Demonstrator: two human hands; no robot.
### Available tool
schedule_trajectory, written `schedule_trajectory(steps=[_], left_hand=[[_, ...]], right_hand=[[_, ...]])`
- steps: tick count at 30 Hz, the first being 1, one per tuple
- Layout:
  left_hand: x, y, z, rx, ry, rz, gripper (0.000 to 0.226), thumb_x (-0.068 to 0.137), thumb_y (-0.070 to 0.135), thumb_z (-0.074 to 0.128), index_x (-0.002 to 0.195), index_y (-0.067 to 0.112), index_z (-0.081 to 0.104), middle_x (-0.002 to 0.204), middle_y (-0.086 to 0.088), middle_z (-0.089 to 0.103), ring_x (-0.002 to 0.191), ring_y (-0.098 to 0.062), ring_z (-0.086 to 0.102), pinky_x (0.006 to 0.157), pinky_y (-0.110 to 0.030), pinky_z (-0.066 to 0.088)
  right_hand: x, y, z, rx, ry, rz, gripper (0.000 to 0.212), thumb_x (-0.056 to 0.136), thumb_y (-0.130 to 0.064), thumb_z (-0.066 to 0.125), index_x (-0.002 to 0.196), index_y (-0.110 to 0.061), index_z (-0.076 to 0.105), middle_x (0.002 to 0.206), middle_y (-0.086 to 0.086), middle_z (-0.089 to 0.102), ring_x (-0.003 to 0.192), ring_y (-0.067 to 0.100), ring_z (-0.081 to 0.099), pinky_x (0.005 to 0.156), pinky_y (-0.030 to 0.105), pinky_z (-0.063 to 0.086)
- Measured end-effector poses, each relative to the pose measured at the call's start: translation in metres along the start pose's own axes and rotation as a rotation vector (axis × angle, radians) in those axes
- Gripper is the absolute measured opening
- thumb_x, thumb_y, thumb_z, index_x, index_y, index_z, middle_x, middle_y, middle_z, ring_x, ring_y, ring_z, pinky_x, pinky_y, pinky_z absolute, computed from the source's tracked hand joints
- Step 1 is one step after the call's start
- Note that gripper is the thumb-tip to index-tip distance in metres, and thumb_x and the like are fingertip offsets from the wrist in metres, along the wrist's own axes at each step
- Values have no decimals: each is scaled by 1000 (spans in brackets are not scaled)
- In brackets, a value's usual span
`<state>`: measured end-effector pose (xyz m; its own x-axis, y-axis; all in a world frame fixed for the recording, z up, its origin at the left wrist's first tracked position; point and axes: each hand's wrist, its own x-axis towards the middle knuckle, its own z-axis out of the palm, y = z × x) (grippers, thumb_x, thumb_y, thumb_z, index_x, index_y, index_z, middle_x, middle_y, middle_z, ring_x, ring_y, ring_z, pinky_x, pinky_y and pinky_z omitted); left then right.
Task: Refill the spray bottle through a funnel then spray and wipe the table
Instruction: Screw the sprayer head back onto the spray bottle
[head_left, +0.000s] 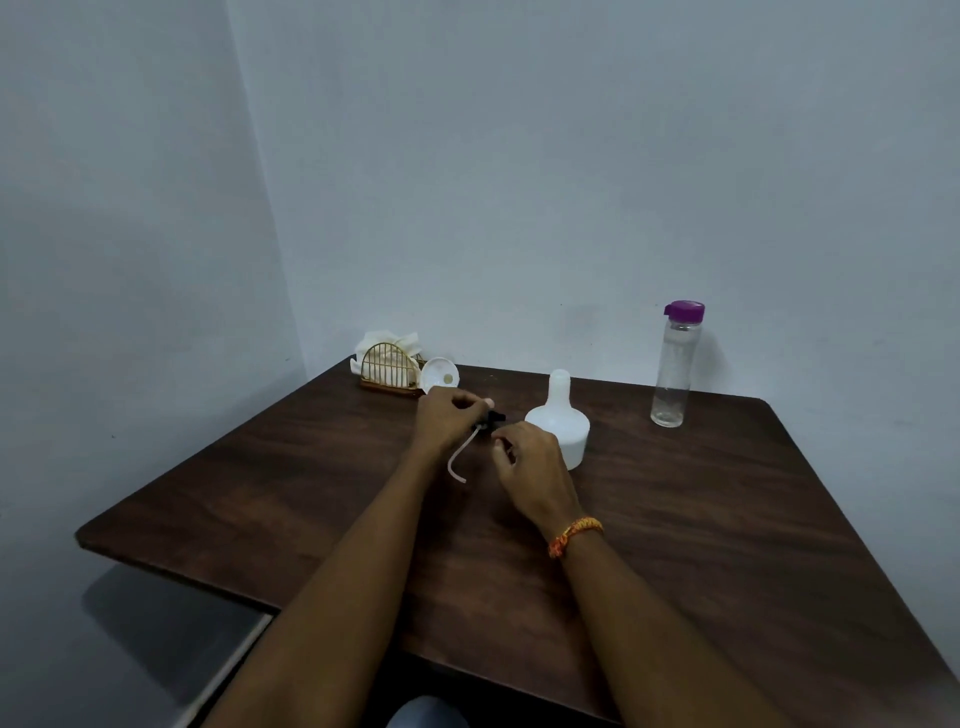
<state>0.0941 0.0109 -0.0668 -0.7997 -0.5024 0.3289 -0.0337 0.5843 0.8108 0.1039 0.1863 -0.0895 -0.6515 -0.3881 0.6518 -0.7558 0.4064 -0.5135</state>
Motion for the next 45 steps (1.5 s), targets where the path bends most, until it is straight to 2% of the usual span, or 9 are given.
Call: schedule_trajectory(steps=[4, 9, 14, 20, 26, 31, 33, 38, 45], left_hand=[[-4, -8, 15, 392, -97, -118, 38, 76, 54, 82, 93, 20, 77, 95, 0, 75, 95, -18, 69, 87, -37, 57], [-12, -12, 26, 361, 48, -223, 26, 87, 34, 80, 104, 14, 78, 110, -11, 74, 108, -31, 68, 83, -37, 57], [-30, 32, 14, -112, 304, -17, 16, 92, 27, 77, 93, 15, 86, 67, 4, 74, 63, -10, 65, 61, -23, 49], [-36, 117, 6, -766, 171, 141, 23, 89, 27, 84, 106, 11, 82, 109, 0, 81, 109, -11, 74, 93, -28, 59], [-37, 162, 22, -1003, -99, 172, 27, 99, 22, 72, 115, 2, 78, 99, -13, 71, 61, -22, 58, 48, -28, 50], [-20, 166, 28, -845, -80, 196, 33, 105, 49, 56, 118, 31, 80, 116, 7, 79, 93, -21, 70, 80, -42, 56], [-20, 152, 33, -713, -25, 160, 33, 107, 51, 51, 124, 38, 76, 115, 14, 78, 102, -12, 71, 84, -32, 56], [-22, 98, 53, -659, -72, 151, 36, 99, 5, 64, 133, 15, 72, 127, 5, 75, 123, -12, 68, 93, -22, 56], [-21, 82, 65, -474, -167, 215, 59, 93, 4, 73, 148, 14, 59, 136, 8, 70, 129, -1, 63, 114, -33, 50]], right_hand=[[-11, 8, -13, -2, -48, 44, 13, 97, -7, 66, 90, -6, 77, 84, 5, 74, 74, 12, 65, 70, 33, 59], [-19, 16, -27, 63, 55, 68, 12, 93, -1, 69, 92, -4, 81, 83, 6, 78, 73, 13, 68, 68, 28, 58], [-6, 7, -47, 188, 247, 196, 13, 89, -3, 72, 86, -10, 83, 80, -5, 74, 75, 11, 69, 68, 11, 49], [34, -2, -82, 664, 162, 335, 18, 102, -19, 70, 93, -9, 81, 70, 12, 70, 56, 14, 56, 53, 28, 43], [75, -14, -116, 866, 30, 184, 19, 106, -3, 60, 116, 2, 75, 77, 14, 65, 64, 18, 54, 55, 25, 43], [101, 3, -134, 638, 123, 50, 20, 104, -4, 62, 116, -4, 77, 84, 7, 76, 69, 14, 60, 63, 28, 52], [107, 12, -137, 479, 207, 1, 18, 104, -10, 62, 116, -7, 77, 94, 5, 78, 75, 6, 66, 70, 25, 55], [112, 24, -125, 240, 368, -86, 18, 107, -10, 60, 117, -5, 74, 107, 4, 77, 87, -1, 68, 81, 14, 56], [109, 28, -119, 133, 308, -149, 23, 107, -7, 53, 117, -4, 74, 112, 6, 76, 98, 16, 71, 85, 20, 56]])
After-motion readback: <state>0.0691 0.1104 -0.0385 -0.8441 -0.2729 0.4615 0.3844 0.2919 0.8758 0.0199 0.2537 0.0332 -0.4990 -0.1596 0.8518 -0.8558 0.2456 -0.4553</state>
